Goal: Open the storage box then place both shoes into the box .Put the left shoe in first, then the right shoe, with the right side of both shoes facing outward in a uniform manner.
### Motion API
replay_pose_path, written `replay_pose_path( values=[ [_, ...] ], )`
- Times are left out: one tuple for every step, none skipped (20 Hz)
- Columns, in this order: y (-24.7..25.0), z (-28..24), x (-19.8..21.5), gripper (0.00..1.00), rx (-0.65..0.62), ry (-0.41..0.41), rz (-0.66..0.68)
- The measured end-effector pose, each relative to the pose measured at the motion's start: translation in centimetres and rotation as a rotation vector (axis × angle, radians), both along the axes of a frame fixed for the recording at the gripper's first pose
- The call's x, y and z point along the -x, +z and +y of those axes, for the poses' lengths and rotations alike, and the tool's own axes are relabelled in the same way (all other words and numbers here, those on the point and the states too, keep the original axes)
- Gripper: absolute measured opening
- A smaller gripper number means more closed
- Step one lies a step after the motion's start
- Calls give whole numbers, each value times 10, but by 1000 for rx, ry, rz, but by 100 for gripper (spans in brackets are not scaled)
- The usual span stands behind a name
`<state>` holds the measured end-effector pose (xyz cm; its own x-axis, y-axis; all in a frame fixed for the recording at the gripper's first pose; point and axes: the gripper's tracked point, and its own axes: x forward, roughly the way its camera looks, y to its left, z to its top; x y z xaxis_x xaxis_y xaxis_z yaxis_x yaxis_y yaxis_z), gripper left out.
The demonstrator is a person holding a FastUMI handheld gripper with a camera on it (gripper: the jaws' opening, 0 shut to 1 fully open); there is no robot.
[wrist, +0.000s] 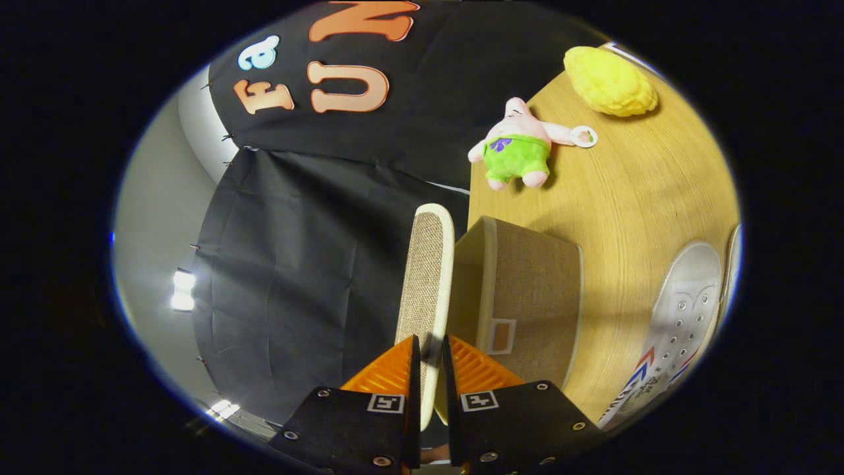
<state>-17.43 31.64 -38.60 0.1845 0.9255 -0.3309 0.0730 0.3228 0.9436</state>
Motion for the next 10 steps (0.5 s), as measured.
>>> replay_pose_path(
  values=[
    [6,6,1,15,5,17,2],
    [14,14,0,14,5,33,-7],
    [25,20,-3,14,-6,46,-31],
    [38,29,-8,14,-20,54,-58],
    [53,37,-11,14,-26,64,-83],
    [62,46,-16,14,-22,72,-106],
    [69,54,-19,14,-17,83,-122],
    [80,63,-22,14,-22,91,-149],
    [89,73,-24,14,-20,104,-179],
    [96,84,-23,14,-18,126,-205]
  ],
)
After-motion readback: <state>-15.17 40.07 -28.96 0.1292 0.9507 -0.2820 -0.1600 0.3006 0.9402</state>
